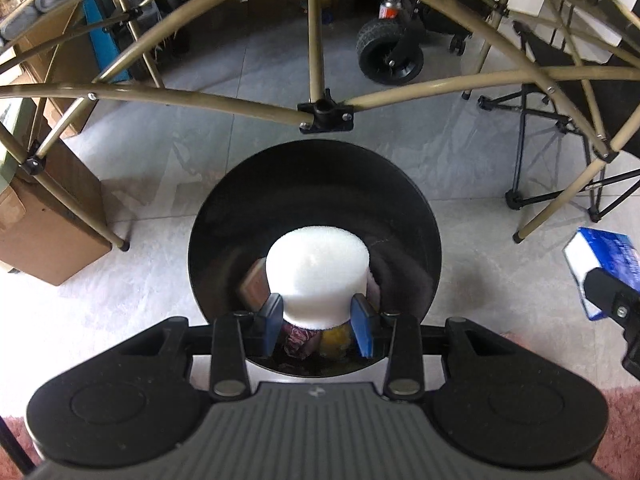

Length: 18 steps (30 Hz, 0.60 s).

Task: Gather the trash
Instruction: 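Lower the left tool into the bin and open it to drop the foam cylinder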

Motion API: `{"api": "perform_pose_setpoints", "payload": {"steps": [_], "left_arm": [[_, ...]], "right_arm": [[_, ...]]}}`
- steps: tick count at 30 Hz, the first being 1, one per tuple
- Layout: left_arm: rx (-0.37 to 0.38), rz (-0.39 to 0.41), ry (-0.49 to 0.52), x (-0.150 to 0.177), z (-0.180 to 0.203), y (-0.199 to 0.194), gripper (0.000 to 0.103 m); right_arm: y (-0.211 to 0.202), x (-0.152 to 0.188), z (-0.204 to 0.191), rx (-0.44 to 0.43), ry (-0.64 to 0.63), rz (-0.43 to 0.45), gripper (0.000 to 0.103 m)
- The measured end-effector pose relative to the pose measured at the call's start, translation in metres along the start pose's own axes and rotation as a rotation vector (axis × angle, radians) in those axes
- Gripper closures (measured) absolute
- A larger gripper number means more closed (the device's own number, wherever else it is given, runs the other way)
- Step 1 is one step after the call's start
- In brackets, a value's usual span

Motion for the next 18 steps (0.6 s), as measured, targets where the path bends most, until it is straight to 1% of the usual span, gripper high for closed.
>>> {"api": "perform_pose_setpoints", "payload": {"steps": [3,8,11,14,15,16,17,18], "left_arm": [[0.006,-0.034,-0.018,-0.006,0.002,0.007,0.066],[0.024,-0.067,-0.039,-0.014,0.004,0.015,0.066],[0.03,-0.076,-0.042,-0.017,0.006,0.018,0.065],[0.051,-0.08,-0.052,-0.017,0.007,0.017,0.063],[0.05,-0.076,-0.049,-0.017,0.008,0.016,0.057],[0.049,-0.071,-0.048,-0.016,0.009,0.014,0.044],[0.047,-0.063,-0.048,-0.016,0.009,0.012,0.036],[0.038,-0.052,-0.05,-0.016,0.01,0.01,0.021]], "right_arm": [[0.002,0.0,0.002,0.016,0.01,-0.004,0.031],[0.006,0.0,0.005,0.033,0.031,-0.016,0.031],[0.009,0.0,0.005,0.042,0.034,-0.023,0.031],[0.011,0.0,0.006,0.046,0.034,-0.03,0.031],[0.011,0.0,0.006,0.047,0.034,-0.032,0.031],[0.011,0.001,0.005,0.047,0.034,-0.033,0.031],[0.012,0.0,0.005,0.047,0.034,-0.034,0.031],[0.012,0.001,0.005,0.047,0.034,-0.034,0.031]]}}
Point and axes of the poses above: each gripper's, at about its wrist camera, not at the fingertips, and y roughly the way its jaws point, z to its right, x to its underside, the point moved 3 cm from there along y, roughly the way its jaws point, and after that the axes turned 12 degrees about -z, right-handed, at the moved point
